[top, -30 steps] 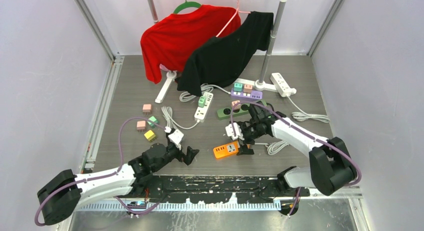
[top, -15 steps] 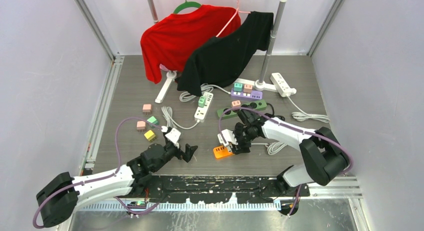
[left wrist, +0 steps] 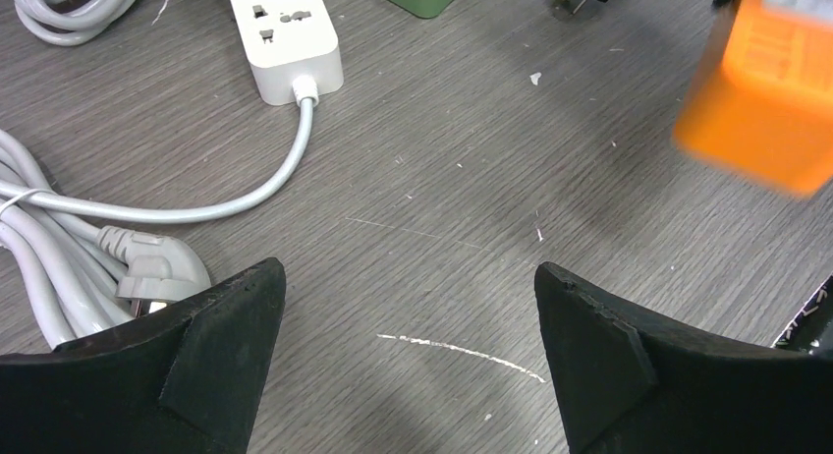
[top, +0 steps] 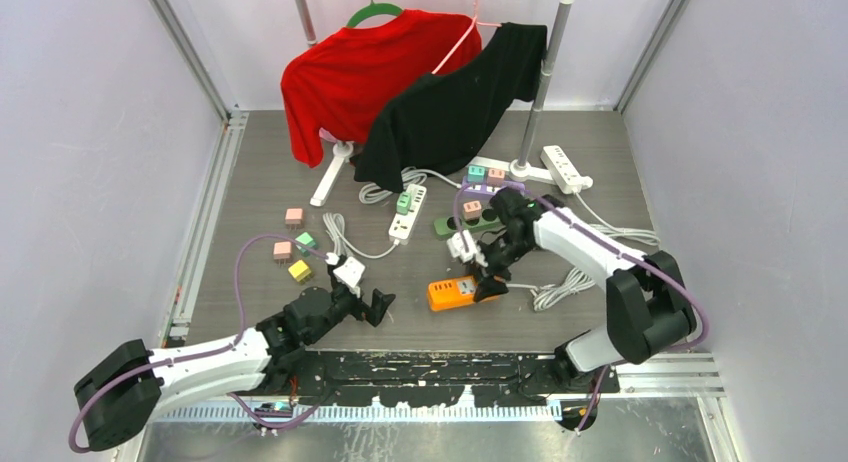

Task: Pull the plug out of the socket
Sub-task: Pick up the socket from the center of the board.

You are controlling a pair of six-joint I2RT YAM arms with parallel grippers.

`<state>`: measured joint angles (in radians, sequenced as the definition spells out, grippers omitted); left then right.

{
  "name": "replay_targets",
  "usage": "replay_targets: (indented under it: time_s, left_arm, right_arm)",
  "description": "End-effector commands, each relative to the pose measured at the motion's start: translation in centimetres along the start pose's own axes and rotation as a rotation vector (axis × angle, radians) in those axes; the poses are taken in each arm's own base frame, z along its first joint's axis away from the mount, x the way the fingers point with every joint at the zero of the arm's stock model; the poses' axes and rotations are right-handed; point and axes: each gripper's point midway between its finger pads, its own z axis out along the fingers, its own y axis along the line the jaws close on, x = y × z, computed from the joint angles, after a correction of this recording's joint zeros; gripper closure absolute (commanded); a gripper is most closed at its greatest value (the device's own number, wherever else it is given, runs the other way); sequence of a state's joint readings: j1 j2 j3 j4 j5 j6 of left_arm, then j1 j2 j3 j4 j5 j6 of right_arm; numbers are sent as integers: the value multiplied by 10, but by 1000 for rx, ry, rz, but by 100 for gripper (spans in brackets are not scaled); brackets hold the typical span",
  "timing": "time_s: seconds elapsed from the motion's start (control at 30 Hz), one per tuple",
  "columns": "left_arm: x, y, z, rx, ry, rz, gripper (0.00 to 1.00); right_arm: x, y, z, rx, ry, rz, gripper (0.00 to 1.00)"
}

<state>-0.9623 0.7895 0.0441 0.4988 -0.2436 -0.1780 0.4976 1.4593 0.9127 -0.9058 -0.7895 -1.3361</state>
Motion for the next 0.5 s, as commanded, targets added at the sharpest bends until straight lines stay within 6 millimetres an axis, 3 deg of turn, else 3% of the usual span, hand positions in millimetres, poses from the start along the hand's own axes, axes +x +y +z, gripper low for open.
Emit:
replay_targets:
  time_s: [0.0, 0.3, 0.37, 0.47]
  left_arm:
    - [-21, -4, 2, 8, -61, -18, 4]
    - [-34, 2, -11, -6, -148, -54, 1]
    - [-38, 4, -15, -12, -172, -66, 0]
    - [-40, 7, -19, -24, -196, -81, 0]
  right_arm:
    - [-43, 16, -48, 1, -238, 107, 99]
    - [-43, -16, -155, 358, -441, 368, 99]
    - [-35, -25, -179, 438, -439, 424, 99]
    - [-17, -49, -227, 608, -437, 692, 99]
